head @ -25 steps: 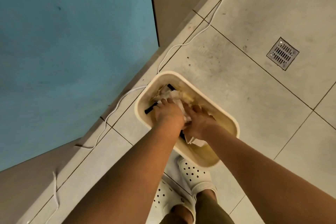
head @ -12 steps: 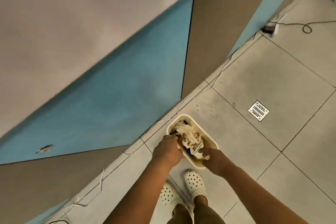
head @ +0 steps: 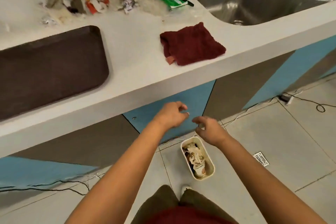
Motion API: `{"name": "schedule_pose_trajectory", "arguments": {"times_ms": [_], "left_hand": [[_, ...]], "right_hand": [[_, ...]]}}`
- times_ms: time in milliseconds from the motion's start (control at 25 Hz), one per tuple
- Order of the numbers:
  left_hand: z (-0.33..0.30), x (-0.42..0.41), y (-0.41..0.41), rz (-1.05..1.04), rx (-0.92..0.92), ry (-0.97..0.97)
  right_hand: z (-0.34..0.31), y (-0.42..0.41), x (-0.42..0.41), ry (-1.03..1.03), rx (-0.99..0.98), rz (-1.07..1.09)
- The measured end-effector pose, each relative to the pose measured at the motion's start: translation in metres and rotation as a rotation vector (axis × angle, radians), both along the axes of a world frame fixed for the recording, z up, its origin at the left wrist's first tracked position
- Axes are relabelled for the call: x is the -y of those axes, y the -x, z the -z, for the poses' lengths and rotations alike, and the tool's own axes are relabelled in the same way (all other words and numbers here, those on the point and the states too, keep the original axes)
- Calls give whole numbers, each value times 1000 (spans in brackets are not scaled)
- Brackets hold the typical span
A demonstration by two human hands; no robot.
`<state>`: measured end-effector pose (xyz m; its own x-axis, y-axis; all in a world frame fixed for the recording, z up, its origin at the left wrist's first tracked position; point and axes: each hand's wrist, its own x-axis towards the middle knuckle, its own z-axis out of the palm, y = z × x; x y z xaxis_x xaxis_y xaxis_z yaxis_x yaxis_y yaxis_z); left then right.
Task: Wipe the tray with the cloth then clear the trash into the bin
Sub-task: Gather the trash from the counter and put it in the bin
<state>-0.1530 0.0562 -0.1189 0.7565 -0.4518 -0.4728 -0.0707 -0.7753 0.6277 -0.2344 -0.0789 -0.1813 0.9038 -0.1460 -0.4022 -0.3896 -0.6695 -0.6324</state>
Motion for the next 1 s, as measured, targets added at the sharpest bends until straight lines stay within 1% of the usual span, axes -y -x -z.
{"name": "schedule_pose_trajectory", "arguments": {"times_ms": [120,240,360,560,760,1000], "left_hand": [[-53,-12,-11,-73,123,137],[-94,-35,-23,-221,246,226],[-117,-50,-39,-289,259,266],[-134,-95,-87,-362,303,318],[-135,-158,-155,-390,374,298],[-132,-237,-235,-500,351,281]], "right_hand": [[-60,-25,3,-24,144,-84],[-120,-54,-2,-82,305,-93],[-152,-80,-13,-152,410,-66],[-167,-136,-55,-148,422,-93],[-165,-201,-107,-126,408,-100],[-162,-268,-159,-160,381,-42]]}}
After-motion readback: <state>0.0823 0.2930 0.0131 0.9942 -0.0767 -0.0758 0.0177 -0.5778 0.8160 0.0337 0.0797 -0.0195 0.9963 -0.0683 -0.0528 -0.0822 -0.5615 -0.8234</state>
